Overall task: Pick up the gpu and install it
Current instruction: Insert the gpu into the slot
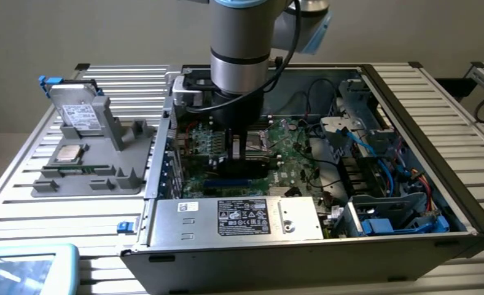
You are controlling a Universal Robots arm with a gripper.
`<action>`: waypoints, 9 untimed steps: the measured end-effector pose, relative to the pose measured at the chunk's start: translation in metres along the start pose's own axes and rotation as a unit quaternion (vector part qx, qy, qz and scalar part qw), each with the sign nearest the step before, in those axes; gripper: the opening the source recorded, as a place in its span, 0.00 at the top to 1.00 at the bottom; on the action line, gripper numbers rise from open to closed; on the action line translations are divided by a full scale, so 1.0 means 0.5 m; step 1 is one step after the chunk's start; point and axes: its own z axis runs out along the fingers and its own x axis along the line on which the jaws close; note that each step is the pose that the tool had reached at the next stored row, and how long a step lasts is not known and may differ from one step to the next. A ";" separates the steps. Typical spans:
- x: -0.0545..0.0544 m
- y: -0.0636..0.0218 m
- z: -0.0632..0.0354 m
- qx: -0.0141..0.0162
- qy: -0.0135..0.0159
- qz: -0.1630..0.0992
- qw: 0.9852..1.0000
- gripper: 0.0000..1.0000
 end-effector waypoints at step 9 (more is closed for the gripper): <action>0.003 -0.006 -0.003 0.038 -0.002 -0.001 0.999 0.73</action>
